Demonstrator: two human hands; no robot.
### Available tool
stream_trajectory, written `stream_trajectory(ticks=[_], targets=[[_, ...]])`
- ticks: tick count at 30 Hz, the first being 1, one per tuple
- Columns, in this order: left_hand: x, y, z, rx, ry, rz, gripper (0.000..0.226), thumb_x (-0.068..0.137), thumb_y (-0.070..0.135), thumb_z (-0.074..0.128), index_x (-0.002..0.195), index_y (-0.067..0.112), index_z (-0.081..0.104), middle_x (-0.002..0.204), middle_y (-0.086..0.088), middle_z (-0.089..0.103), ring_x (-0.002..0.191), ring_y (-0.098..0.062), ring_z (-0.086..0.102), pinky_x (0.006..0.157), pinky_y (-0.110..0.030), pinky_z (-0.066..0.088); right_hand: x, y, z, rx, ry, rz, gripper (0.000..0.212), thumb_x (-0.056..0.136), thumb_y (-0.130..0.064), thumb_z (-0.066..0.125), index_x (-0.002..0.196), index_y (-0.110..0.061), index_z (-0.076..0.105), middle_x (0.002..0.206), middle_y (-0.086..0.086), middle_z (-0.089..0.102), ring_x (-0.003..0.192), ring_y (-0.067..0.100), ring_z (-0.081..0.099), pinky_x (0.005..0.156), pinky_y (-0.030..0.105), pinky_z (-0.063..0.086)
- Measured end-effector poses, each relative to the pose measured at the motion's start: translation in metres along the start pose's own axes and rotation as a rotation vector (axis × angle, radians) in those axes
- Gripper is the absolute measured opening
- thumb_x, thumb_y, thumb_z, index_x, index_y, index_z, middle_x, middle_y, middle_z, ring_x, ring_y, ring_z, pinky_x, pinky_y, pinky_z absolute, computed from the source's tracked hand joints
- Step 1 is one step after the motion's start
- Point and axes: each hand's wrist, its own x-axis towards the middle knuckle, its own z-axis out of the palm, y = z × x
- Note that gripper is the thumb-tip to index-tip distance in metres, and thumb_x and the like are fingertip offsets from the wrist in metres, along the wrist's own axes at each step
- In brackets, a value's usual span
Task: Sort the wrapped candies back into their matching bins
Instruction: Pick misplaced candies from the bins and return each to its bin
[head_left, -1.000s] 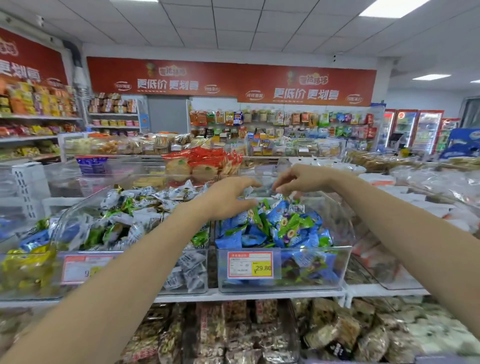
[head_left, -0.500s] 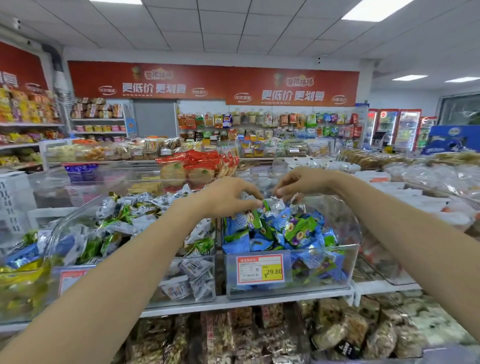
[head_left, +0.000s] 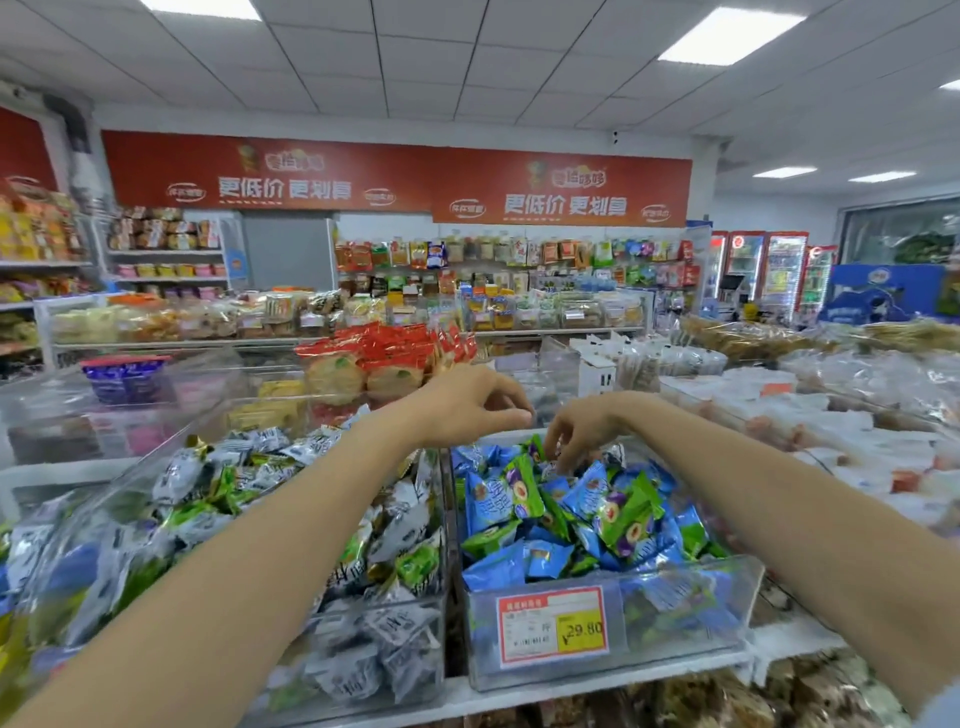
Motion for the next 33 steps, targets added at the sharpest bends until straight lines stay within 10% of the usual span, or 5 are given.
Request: stream_trajectory(ticks=[3,5,16,26,33], targets=[[0.009,-0.005,0.003,-0.021,-0.013,-0.007,0.026,0.096,0.034,0.057,0.112,0.017,0.070,0.092,0.008,0.065,0.077,0.004,0.056,0.068,-0.011,0.042,0.005,-0.002,-0.002,-0.085,-0.076,0.001,0.018,0.086,-0.030,0.071,0.078,-0.017,0.062,0.075,-0.007,0.057,0.071,0.015,0.057,0.072,0.028,0.051],[0.015,-0.010,0.005,-0.048,-0.017,-0.026,0.025,0.096,0.033,0.057,0.111,0.018,0.071,0.091,0.010,0.065,0.073,0.007,0.055,0.064,-0.007,0.040,0.005,0.000,-0.007,-0.037,-0.068,-0.033,0.029,0.081,-0.033,0.075,0.092,-0.011,0.061,0.081,-0.005,0.056,0.071,0.015,0.057,0.067,0.025,0.050],[0.042,-0.017,0.002,-0.549,0.063,-0.208,0.039,0.085,0.032,0.071,0.108,0.001,0.069,0.100,-0.017,0.074,0.088,-0.027,0.072,0.086,-0.040,0.059,-0.036,-0.003,-0.056,0.465,0.246,-0.418,0.034,0.078,-0.013,0.078,0.105,-0.008,0.058,0.086,0.006,0.057,0.076,0.014,0.058,0.075,0.026,0.053],[0.044,-0.025,0.007,-0.556,0.065,-0.289,0.026,0.088,0.011,0.069,0.096,-0.013,0.066,0.096,-0.025,0.071,0.083,-0.027,0.071,0.083,-0.037,0.060,-0.016,0.021,-0.023,0.018,0.076,-0.061,0.027,0.081,-0.006,0.072,0.106,-0.005,0.063,0.102,0.007,0.068,0.090,0.020,0.066,0.085,0.030,0.056],[0.048,-0.023,0.009,-0.623,0.034,-0.283,0.015,0.086,0.009,0.071,0.094,-0.002,0.065,0.096,-0.020,0.070,0.080,-0.020,0.071,0.084,-0.035,0.059,-0.010,0.023,-0.017,-0.094,0.022,0.042,0.034,0.081,-0.008,0.072,0.115,-0.006,0.064,0.078,-0.005,0.061,0.074,0.012,0.060,0.074,0.024,0.051]])
